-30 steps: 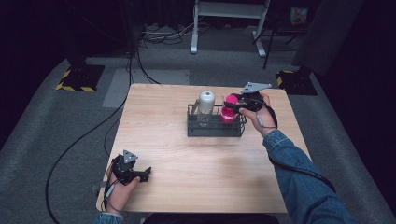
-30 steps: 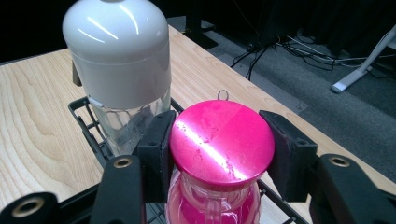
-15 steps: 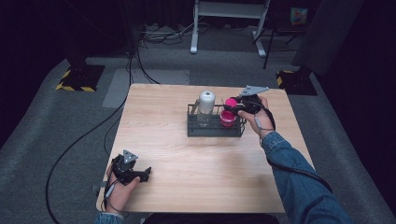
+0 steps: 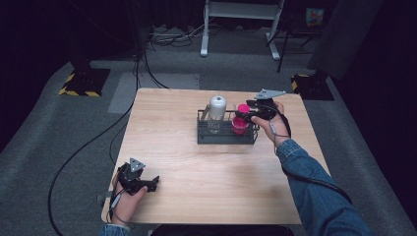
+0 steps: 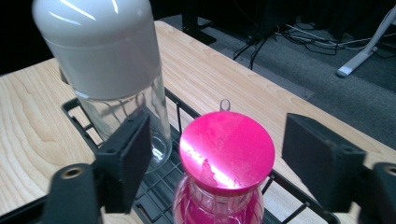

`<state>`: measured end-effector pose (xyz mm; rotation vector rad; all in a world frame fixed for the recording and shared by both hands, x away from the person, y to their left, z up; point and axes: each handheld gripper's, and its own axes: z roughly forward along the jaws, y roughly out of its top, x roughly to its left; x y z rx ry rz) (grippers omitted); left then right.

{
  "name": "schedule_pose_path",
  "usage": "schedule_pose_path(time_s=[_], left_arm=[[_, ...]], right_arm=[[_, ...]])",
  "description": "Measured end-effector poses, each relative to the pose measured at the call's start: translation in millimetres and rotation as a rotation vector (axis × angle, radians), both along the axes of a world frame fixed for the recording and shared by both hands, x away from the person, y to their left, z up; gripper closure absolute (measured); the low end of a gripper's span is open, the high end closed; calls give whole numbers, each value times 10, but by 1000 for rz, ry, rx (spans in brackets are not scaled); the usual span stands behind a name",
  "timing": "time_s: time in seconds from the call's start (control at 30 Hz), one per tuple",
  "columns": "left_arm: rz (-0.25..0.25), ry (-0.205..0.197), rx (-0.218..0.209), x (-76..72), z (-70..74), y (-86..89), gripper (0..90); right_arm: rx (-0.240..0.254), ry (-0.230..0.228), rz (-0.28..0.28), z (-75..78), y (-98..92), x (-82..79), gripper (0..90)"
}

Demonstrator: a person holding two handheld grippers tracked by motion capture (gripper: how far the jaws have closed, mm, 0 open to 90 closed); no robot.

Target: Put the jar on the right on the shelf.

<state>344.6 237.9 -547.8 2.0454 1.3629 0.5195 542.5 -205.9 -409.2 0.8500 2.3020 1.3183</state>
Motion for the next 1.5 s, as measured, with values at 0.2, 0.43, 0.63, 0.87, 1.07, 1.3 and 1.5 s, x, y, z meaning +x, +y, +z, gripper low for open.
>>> schedule_pose_path(time_s=[0.2, 0.43, 0.63, 0.87, 1.07, 1.3, 1.5], left_arm=[[0, 0, 0, 0, 0, 0, 2], [0, 0, 0, 0, 0, 0, 2], [0, 0, 0, 0, 0, 0, 2], [0, 0, -1, 0, 0, 0, 2], [0, 1, 0, 0, 0, 0, 2], [0, 0, 0, 0, 0, 0, 3], [0, 1, 0, 0, 0, 0, 2]], right_arm=[[7, -17, 11, 120, -38, -115, 211], [11, -34, 23, 257, -149, -286, 210], [22, -48, 36, 353, -265, -446, 210], [46, -60, 37, 442, -415, -616, 209], [57, -66, 23, 494, -557, -712, 206], [57, -66, 11, 507, -711, -814, 204], [63, -66, 1, 501, -818, -903, 203]])
